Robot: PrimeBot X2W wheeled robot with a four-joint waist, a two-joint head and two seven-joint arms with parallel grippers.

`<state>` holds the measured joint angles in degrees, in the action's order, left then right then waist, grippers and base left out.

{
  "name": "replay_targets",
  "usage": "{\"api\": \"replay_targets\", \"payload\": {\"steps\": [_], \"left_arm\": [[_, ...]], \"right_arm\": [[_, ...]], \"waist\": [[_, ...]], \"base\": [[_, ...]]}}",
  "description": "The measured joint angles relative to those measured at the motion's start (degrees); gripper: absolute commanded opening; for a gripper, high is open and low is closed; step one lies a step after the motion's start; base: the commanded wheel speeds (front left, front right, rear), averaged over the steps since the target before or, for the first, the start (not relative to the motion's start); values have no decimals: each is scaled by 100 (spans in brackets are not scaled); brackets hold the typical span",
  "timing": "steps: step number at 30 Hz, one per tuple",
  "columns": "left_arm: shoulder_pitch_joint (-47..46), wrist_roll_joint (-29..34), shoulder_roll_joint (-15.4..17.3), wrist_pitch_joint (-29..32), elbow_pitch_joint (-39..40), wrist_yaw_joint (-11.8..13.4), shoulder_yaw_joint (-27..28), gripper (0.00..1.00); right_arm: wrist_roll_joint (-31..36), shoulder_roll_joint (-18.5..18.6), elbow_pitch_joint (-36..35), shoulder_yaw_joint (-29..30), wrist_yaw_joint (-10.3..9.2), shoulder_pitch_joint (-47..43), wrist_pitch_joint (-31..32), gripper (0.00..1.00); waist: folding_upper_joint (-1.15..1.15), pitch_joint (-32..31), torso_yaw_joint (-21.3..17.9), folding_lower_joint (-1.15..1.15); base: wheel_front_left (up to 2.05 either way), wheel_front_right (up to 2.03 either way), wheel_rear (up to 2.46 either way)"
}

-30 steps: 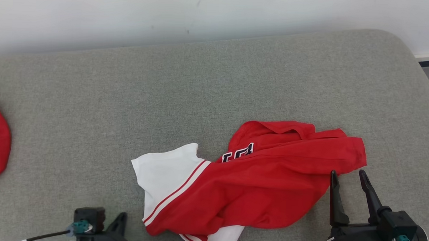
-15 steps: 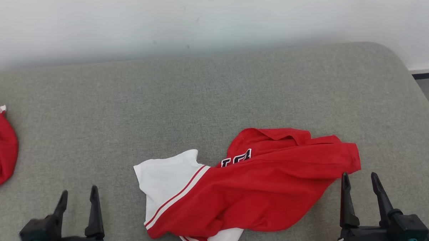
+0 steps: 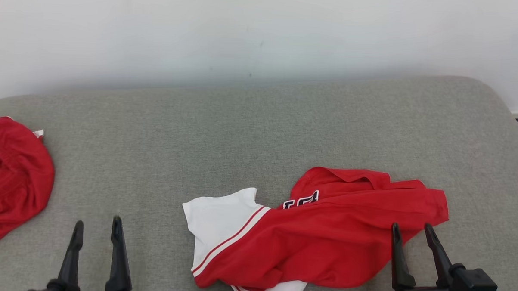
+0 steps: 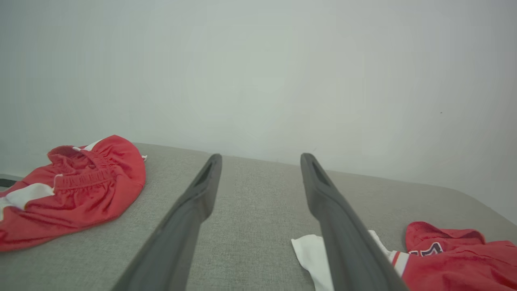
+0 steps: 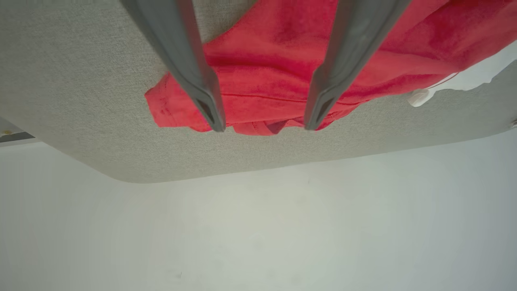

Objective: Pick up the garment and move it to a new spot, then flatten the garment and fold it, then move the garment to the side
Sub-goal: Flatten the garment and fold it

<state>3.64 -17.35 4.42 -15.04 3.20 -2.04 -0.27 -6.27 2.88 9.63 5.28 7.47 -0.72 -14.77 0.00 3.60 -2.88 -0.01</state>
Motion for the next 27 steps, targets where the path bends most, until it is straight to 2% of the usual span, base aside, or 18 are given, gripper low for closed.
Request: {"api": "replay_targets", "payload": {"steps": [5, 11, 27], "left_arm": [[155, 460, -114, -1, -334, -253, 152, 100], [275, 859, -141, -1, -881, -308, 51, 100], [223, 848, -147, -1, -1265, -359, 7, 100]], "right_arm": [[142, 4, 183, 24, 0, -74, -21, 100], [298, 3, 391, 98, 0, -172, -32, 100], [349, 3, 438, 175, 0, -141, -34, 100]], "waist": [[0, -106, 102, 0], [0, -226, 154, 1], [0, -201, 75, 1]], "base": [[0, 0, 0], [0, 0, 0], [0, 0, 0]]}}
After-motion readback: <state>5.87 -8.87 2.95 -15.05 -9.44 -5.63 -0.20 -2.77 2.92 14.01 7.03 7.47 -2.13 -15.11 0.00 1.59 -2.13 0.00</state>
